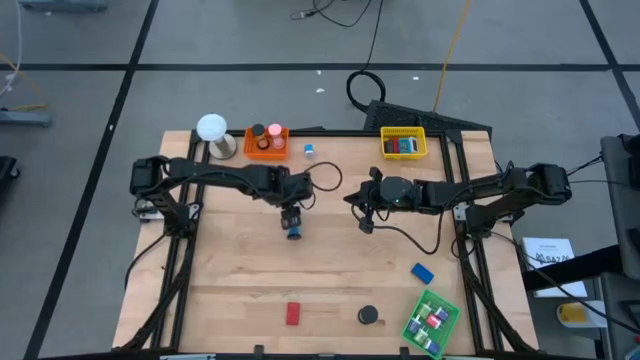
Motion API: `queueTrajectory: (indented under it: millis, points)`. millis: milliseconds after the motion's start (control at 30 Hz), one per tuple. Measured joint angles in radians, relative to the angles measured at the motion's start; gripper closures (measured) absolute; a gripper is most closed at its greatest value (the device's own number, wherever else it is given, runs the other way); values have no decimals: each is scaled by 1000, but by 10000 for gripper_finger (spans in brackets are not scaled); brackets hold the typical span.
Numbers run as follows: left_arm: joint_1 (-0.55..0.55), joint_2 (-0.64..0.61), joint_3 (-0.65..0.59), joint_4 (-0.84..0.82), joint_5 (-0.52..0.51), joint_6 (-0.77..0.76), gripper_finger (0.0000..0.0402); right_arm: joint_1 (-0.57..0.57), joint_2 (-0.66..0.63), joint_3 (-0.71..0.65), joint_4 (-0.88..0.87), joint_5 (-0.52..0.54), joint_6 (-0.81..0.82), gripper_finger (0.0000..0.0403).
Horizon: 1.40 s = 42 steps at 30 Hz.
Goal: Pick & Place Office items
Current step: Put the black hourglass into the orange basket
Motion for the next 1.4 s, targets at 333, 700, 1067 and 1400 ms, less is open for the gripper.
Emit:
queueTrajectory:
  millis: [333,700,1067,1400]
  points:
    - [-43,0,0,-61,11,-368,100,0,0,0,0,0,0,402]
    - [-35,122,0,-29,-6,-516,42,0,0,0,-1,-1,4,402]
    - [-28,198,0,-23,-2,-381,139,0,0,0,-5,-1,2,402]
    - [-69,86,-1,-61,-80,-282,349,3,0,0,-8,-1,3,403]
